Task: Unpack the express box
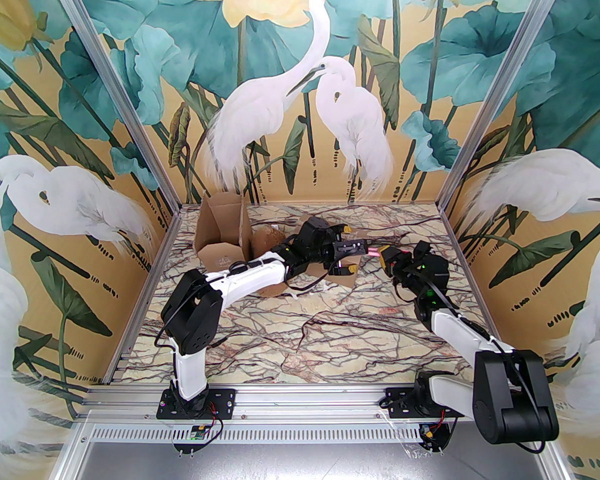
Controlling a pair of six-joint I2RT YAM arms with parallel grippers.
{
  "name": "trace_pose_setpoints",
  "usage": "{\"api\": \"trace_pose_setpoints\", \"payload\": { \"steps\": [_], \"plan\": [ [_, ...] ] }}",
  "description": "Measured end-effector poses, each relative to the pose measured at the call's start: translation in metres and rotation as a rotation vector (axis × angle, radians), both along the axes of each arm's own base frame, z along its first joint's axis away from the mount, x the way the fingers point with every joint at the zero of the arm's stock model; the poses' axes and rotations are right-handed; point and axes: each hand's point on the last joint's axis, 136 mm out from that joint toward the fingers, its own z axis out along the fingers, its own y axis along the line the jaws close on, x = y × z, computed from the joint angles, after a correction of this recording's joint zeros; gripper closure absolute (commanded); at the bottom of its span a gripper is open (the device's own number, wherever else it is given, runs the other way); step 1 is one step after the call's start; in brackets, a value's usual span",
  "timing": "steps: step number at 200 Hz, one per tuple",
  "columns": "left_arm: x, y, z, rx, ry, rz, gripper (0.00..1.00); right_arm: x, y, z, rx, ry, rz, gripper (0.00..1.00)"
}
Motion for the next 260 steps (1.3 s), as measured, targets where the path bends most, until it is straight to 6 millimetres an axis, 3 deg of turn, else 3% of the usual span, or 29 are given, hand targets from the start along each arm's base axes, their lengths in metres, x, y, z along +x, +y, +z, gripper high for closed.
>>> {"api": "trace_pose_setpoints", "payload": {
  "steps": [61, 109, 155, 228, 260],
  "plan": [
    [0.011, 0.007, 0.003, -0.010, 0.028, 0.048, 0.01, -0.009, 0.001, 0.002, 0.005, 0.006, 0.023, 1.00],
    [0.002, 0.011, -0.010, 0.013, 0.087, 0.006, 0.02, -0.015, -0.024, 0.009, -0.019, 0.000, -0.043, 1.00],
    [-0.011, 0.017, -0.030, 0.063, 0.170, -0.022, 0.03, -0.006, -0.036, 0.007, -0.028, 0.014, -0.072, 1.00],
    [-0.015, 0.020, -0.034, 0.065, 0.210, -0.043, 0.06, -0.006, -0.063, 0.005, -0.048, 0.018, -0.121, 1.00],
    [-0.018, 0.022, -0.037, 0.067, 0.224, -0.051, 0.06, -0.004, -0.086, 0.009, -0.062, 0.005, -0.184, 1.00]
  ]
}}
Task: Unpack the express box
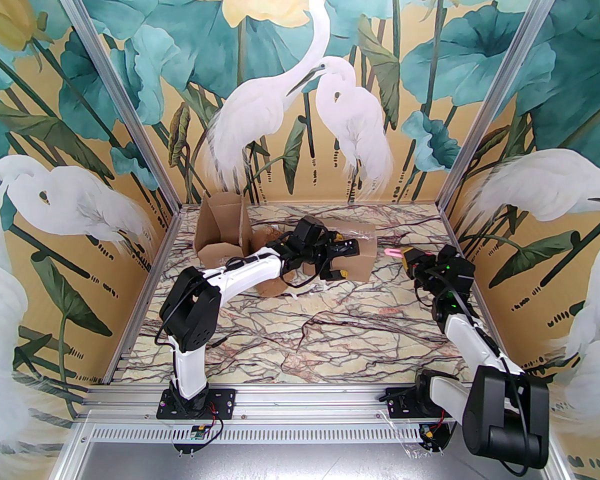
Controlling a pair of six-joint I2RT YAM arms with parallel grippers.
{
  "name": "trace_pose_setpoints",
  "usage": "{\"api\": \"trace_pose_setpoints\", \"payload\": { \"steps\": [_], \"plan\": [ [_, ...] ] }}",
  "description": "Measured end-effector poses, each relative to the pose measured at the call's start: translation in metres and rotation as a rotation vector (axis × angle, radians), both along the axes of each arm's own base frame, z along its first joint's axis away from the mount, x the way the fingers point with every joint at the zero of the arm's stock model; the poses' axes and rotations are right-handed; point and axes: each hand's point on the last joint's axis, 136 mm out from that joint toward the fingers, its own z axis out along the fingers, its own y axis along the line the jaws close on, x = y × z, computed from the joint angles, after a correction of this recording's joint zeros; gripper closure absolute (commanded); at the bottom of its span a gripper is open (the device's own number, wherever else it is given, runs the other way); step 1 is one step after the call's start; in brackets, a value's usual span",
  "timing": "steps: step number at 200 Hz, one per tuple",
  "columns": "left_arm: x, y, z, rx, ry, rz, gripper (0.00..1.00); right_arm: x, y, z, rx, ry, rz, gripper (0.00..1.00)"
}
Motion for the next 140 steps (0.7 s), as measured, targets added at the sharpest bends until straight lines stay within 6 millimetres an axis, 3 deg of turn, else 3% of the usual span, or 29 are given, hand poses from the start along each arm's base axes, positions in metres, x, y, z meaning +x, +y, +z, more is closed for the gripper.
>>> {"api": "trace_pose_setpoints", "payload": {
  "steps": [47, 74, 88, 140],
  "plan": [
    [-0.005, 0.008, 0.004, -0.008, 0.029, 0.019, 0.06, -0.002, -0.042, 0.007, -0.027, -0.001, -0.078, 1.00],
    [-0.005, 0.013, 0.011, -0.029, 0.063, 0.058, 0.04, -0.003, -0.047, 0.002, -0.038, 0.024, -0.039, 1.00],
    [-0.004, 0.016, 0.021, -0.051, 0.073, 0.083, 0.04, -0.002, -0.042, -0.012, -0.027, 0.060, 0.004, 1.00],
    [-0.005, 0.025, 0.075, -0.166, 0.031, 0.152, 0.02, -0.012, -0.031, -0.093, 0.036, 0.304, 0.092, 1.00]
  ]
}}
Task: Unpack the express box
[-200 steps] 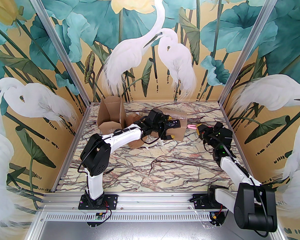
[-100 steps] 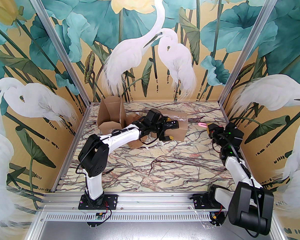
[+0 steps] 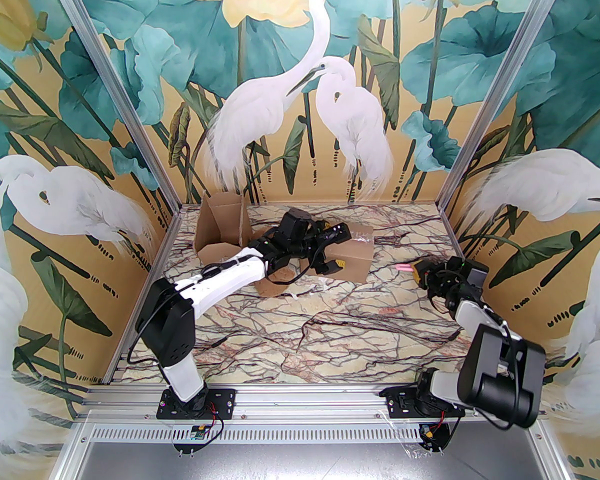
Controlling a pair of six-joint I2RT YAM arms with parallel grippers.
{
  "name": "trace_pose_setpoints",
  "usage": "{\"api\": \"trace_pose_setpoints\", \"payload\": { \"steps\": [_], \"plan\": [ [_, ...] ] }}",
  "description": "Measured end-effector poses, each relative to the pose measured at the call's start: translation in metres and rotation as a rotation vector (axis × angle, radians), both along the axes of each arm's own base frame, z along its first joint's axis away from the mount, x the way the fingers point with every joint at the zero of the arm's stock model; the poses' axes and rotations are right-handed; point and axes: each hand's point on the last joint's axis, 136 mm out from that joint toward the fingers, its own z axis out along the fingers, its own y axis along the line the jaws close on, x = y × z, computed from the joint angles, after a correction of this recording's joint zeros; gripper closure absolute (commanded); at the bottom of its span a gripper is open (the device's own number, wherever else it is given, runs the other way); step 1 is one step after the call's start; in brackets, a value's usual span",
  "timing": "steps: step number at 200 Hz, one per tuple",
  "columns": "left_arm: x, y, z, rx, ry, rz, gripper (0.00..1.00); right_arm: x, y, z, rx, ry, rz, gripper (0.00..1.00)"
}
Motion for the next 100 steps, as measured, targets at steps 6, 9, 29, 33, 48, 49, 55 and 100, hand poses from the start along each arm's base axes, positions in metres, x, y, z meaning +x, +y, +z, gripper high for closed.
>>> {"api": "trace_pose_setpoints", "payload": {
  "steps": [6, 9, 29, 33, 48, 49, 55, 100],
  "plan": [
    [-0.001, 0.001, 0.004, -0.010, -0.005, 0.004, 0.02, -0.002, 0.001, -0.008, 0.005, 0.026, 0.006, 1.00],
    [-0.002, 0.002, 0.006, -0.015, -0.005, 0.007, 0.02, -0.003, 0.001, -0.012, 0.007, 0.040, 0.009, 1.00],
    [-0.003, 0.006, 0.009, -0.028, -0.001, 0.025, 0.02, -0.004, 0.001, -0.032, 0.017, 0.126, 0.031, 1.00],
    [-0.003, 0.006, 0.009, -0.030, 0.000, 0.031, 0.02, -0.003, 0.000, -0.034, 0.017, 0.135, 0.035, 1.00],
    [-0.004, 0.010, 0.005, -0.026, 0.011, 0.047, 0.02, 0.004, -0.004, -0.042, 0.012, 0.165, 0.043, 1.00],
    [-0.004, 0.010, 0.005, -0.025, 0.011, 0.047, 0.02, 0.004, -0.004, -0.042, 0.011, 0.167, 0.044, 1.00],
    [-0.004, 0.011, 0.003, -0.023, 0.015, 0.053, 0.02, 0.005, -0.006, -0.045, 0.008, 0.177, 0.045, 0.98],
    [-0.003, 0.016, 0.005, -0.029, 0.028, 0.090, 0.02, 0.011, -0.011, -0.073, 0.010, 0.267, 0.066, 0.85]
  ]
}}
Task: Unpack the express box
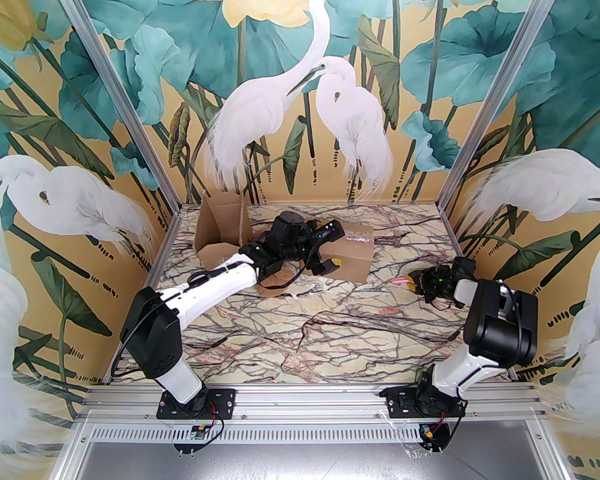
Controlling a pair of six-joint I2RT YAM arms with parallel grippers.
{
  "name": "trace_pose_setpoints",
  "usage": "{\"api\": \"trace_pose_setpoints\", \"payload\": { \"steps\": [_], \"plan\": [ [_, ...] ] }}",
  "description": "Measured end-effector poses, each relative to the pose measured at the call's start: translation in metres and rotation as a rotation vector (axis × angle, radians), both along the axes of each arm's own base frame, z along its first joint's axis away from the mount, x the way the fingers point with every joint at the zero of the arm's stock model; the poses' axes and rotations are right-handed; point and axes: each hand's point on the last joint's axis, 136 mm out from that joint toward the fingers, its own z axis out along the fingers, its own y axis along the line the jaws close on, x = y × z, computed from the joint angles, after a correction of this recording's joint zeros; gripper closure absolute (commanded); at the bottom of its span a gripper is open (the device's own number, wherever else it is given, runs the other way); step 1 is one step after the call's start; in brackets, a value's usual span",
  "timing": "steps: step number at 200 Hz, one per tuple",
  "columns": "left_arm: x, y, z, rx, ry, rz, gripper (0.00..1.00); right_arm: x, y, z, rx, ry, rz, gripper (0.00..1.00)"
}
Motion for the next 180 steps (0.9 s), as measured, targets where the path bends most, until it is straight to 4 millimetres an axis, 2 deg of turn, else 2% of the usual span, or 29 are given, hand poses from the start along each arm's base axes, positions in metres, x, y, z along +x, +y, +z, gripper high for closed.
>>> {"api": "trace_pose_setpoints", "payload": {
  "steps": [30, 36, 61, 81, 100, 114, 148, 162, 180],
  "plan": [
    [0.003, 0.004, 0.004, -0.012, 0.013, 0.039, 0.02, 0.002, -0.004, -0.009, 0.002, 0.035, 0.009, 0.67],
    [0.003, 0.004, 0.004, -0.013, 0.021, 0.046, 0.02, 0.004, -0.004, -0.007, 0.001, 0.034, 0.013, 0.63],
    [0.005, 0.007, 0.008, -0.015, 0.043, 0.077, 0.01, 0.011, -0.005, 0.001, -0.012, 0.014, 0.038, 0.36],
    [0.009, 0.007, 0.024, -0.038, 0.043, 0.100, 0.01, 0.012, -0.010, 0.008, -0.044, 0.003, 0.037, 0.27],
    [0.016, 0.008, 0.045, -0.070, 0.046, 0.130, 0.00, 0.005, -0.022, 0.013, -0.083, 0.025, 0.002, 0.24],
    [0.026, 0.009, 0.062, -0.099, 0.060, 0.161, 0.01, 0.000, -0.029, 0.024, -0.117, 0.018, -0.014, 0.23],
    [0.077, 0.018, 0.099, -0.185, 0.149, 0.285, 0.00, -0.012, -0.032, 0.069, -0.230, -0.055, -0.020, 0.20],
    [0.100, 0.024, 0.101, -0.204, 0.206, 0.339, 0.00, -0.019, -0.029, 0.090, -0.289, -0.095, -0.018, 0.20],
    [0.127, 0.027, 0.088, -0.204, 0.299, 0.390, 0.00, -0.026, -0.016, 0.113, -0.359, -0.149, 0.014, 0.21]
  ]
}}
